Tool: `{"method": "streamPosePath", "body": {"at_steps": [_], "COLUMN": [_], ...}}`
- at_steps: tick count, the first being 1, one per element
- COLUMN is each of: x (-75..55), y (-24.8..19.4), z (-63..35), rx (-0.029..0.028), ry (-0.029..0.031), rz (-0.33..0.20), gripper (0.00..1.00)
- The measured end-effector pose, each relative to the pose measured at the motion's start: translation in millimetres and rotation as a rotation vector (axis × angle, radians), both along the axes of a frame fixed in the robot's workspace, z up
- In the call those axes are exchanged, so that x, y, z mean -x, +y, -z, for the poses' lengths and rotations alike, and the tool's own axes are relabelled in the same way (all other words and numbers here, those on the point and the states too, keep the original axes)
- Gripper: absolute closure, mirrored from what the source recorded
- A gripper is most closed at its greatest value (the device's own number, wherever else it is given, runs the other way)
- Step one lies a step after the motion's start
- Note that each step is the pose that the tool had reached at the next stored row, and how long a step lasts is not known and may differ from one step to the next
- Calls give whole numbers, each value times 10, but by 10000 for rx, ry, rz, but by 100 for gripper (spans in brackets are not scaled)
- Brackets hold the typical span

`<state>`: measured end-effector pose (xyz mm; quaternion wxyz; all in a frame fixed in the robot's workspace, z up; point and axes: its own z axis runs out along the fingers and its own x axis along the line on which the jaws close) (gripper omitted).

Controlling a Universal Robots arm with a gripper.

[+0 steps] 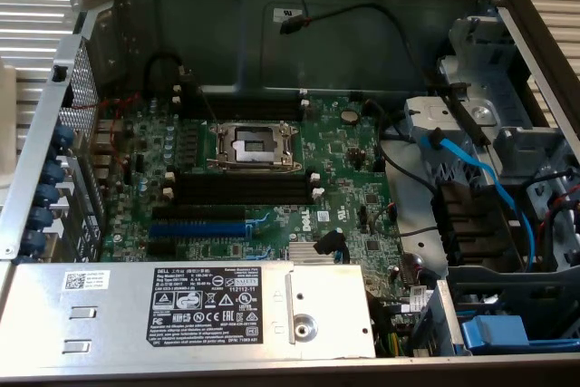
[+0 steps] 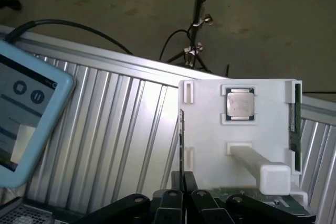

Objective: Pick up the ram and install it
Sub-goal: 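Pick up the ram and move it above insertion slot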

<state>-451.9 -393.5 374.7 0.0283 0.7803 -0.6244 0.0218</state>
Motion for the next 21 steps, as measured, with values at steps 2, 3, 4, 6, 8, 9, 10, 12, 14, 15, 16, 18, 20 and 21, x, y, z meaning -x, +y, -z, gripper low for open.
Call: {"method": "streamPosePath", "body": {"at_steps": [2,3,4,6,8,9,10,12,14,15,16,18,20,21], "x": [-71,-105,-139,-206,-274,-307,-341,-410,-477,-513,-547,-620,-692,-728], "y": [-7,-11,-14,-22,-29,-33,-36,-44,-51,-54,-56,-60,-64,-65], "z": [-41,-62,-82,-122,-162,-180,-199,-237,-273,-289,-302,-325,-348,-358], "rx": [-12,-17,-24,-34,-41,-45,-49,-57,-63,-65,-65,-66,-65,-66], "ry": [-2,-3,-4,-7,-6,-7,-8,-9,-11,-12,-12,-13,-13,-13], "rz": [0,0,0,0,0,0,0,0,0,0,0,0,0,0], "gripper": [88,88,88,88,88,88,88,88,88,88,88,88,88,88]}}
